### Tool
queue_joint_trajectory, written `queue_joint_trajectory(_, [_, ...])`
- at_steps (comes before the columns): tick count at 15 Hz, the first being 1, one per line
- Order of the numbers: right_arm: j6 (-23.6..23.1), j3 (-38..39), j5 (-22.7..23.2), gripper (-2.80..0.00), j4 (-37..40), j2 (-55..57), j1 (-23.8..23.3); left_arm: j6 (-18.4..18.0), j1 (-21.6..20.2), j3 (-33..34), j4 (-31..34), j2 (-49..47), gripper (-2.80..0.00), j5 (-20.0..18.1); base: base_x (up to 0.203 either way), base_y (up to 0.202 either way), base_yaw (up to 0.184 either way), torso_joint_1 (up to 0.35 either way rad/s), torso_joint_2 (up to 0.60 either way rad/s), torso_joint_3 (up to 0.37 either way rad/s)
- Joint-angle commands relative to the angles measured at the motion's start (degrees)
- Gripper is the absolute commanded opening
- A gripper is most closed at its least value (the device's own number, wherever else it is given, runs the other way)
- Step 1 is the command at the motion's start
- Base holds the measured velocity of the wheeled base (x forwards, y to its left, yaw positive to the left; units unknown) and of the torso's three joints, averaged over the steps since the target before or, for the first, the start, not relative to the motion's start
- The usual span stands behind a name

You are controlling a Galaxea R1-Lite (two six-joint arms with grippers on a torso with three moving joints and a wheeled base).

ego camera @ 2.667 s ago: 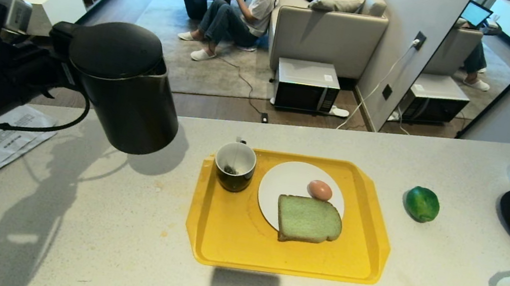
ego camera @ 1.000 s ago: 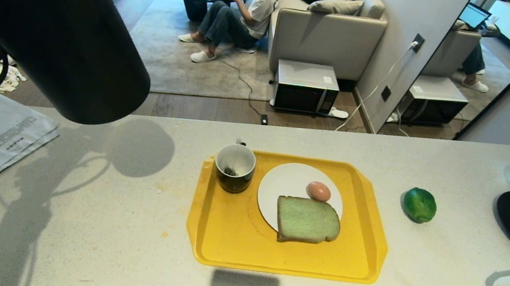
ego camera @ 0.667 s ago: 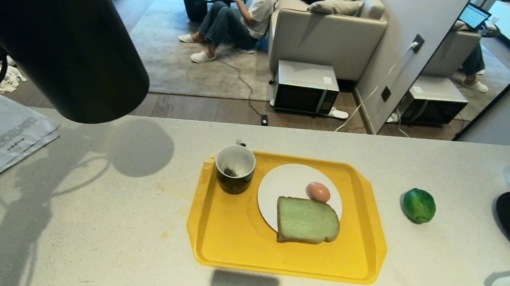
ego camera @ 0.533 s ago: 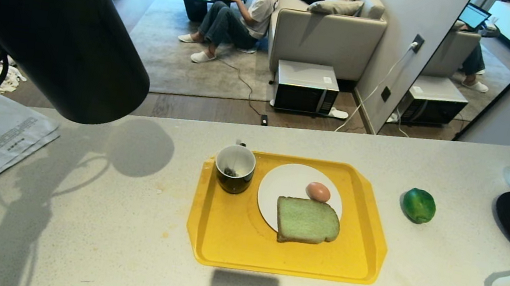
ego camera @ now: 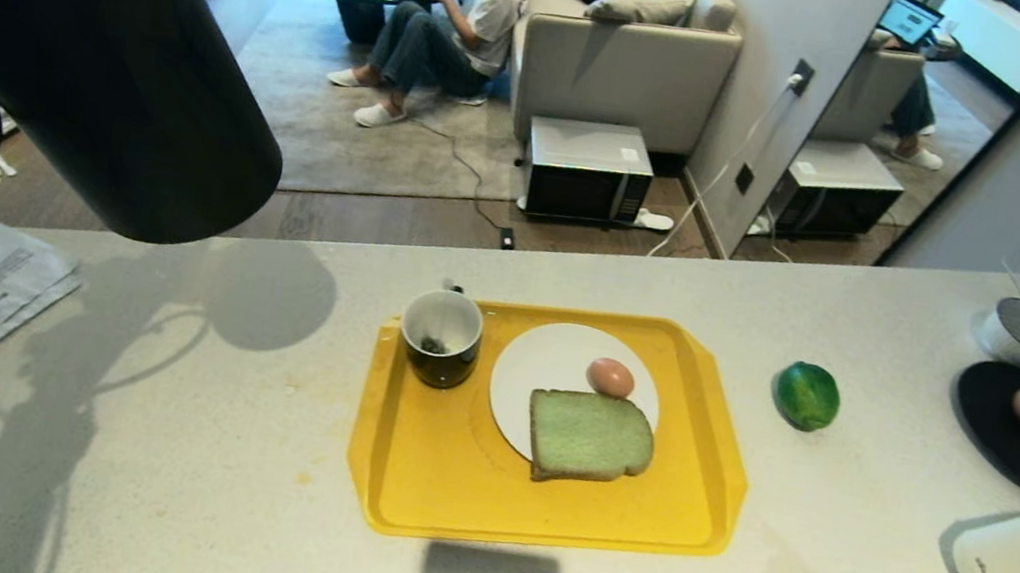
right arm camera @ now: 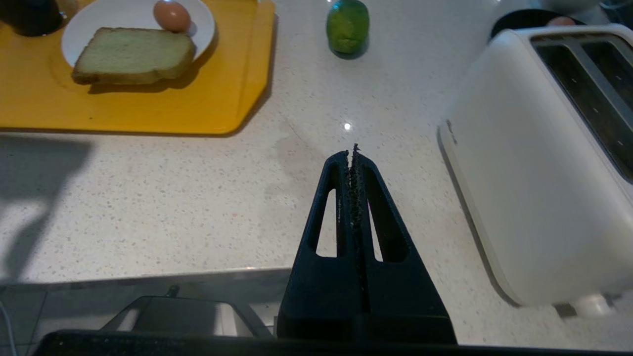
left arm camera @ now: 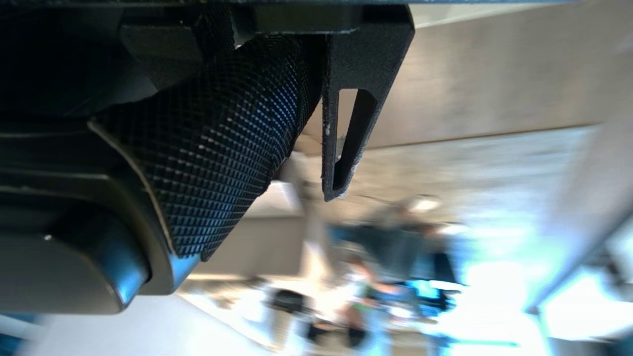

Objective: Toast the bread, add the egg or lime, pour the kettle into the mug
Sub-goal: Pour water into a cup

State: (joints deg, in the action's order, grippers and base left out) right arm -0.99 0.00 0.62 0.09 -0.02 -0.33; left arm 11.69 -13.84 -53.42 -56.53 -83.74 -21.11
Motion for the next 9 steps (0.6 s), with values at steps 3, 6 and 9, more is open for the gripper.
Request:
queue_joint_trajectory(3, [0.02, 0.09, -0.01, -2.80, 0.00, 0.02, -0.02, 4.54, 0.05, -0.11, -0.68, 0.01, -2.80, 0.02, 0.001, 0.008, -0.171, 0.006, 0.00, 0.003])
queue_joint_trajectory(6, [0.02, 0.09, 0.08, -2.80, 0.00, -0.06, -0.02, 4.57, 0.13, -0.19, -0.68, -0.29, -2.80, 0.02, 0.001, 0.011, -0.172, 0.000, 0.00, 0.002])
queue_joint_trajectory(9, [0.02, 0.09, 0.08, -2.80, 0.00, -0.06, -0.02, 4.39, 0.13, -0.19, -0.56, -1.03, -2.80, 0.02, 0.002, 0.006, -0.135, 0.005, 0.00, 0.001])
